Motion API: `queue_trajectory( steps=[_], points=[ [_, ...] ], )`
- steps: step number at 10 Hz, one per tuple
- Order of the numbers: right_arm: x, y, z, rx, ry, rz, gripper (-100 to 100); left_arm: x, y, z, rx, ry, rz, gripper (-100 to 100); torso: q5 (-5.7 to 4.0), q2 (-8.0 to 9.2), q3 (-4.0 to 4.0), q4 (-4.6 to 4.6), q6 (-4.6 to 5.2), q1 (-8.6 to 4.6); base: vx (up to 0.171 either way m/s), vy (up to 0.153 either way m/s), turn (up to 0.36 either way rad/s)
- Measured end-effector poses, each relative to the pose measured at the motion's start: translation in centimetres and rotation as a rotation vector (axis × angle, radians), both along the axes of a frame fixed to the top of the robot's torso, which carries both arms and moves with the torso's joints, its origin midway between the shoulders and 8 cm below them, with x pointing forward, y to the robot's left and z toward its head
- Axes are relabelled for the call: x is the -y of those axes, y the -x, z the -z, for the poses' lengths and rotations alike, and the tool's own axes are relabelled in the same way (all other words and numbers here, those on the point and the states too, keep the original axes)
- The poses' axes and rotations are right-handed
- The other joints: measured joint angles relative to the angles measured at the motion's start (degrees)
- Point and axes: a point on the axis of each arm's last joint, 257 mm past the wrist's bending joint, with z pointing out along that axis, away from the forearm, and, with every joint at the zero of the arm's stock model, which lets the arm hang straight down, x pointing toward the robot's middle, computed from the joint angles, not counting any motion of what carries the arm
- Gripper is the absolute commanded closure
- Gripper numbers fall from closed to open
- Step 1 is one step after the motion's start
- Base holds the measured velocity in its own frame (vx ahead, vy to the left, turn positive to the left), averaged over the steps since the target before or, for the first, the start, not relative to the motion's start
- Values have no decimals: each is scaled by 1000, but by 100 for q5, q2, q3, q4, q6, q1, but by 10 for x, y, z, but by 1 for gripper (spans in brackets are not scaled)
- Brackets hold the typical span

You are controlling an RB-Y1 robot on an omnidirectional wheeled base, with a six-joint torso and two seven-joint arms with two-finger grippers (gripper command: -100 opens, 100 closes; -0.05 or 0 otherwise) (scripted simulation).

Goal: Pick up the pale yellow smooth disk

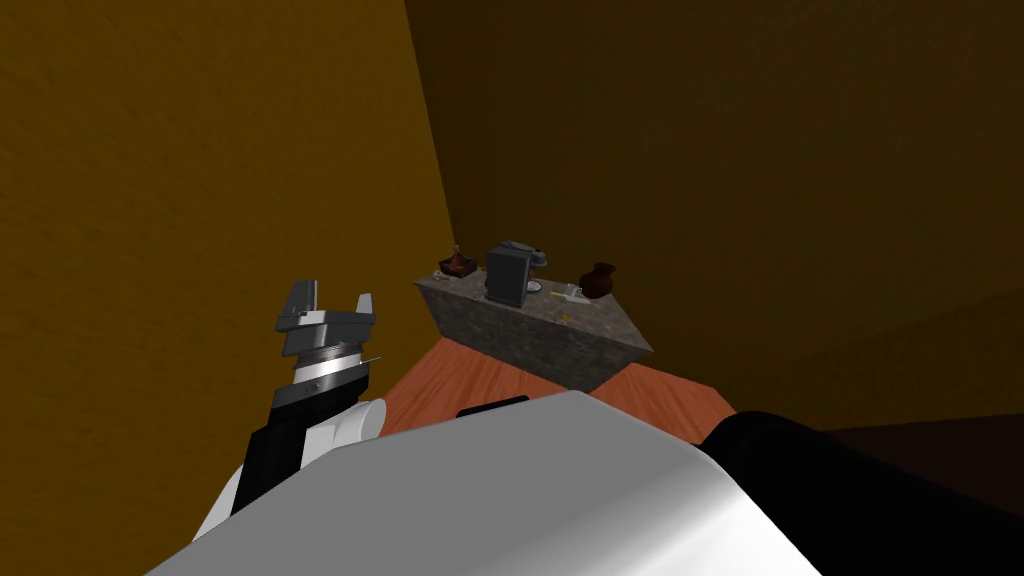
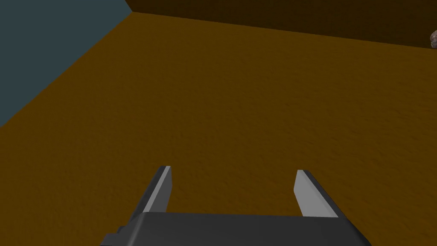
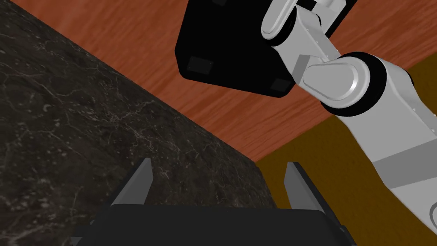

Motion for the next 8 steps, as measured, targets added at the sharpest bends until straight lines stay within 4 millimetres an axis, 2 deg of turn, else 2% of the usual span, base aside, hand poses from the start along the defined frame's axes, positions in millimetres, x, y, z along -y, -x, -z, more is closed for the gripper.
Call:
queue_trajectory(
  steps=[1, 5, 8],
  points=[
    [8, 6, -2, -16, 20, -25, -100, 0, 0, 0, 0, 0, 0, 0, 0, 4, 1, 0, 5, -3, 103, 85, 197],
    [71, 31, -16, -98, 145, -108, -100, 0, 0, 0, 0, 0, 0, 0, 1, 0, -1, -1, 6, 1, 104, 71, 152],
    [126, 40, -37, -156, 247, -178, -100, 0, 0, 0, 0, 0, 0, 0, 0, -30, -19, -8, 5, -1, 180, 57, 204]
  ],
)
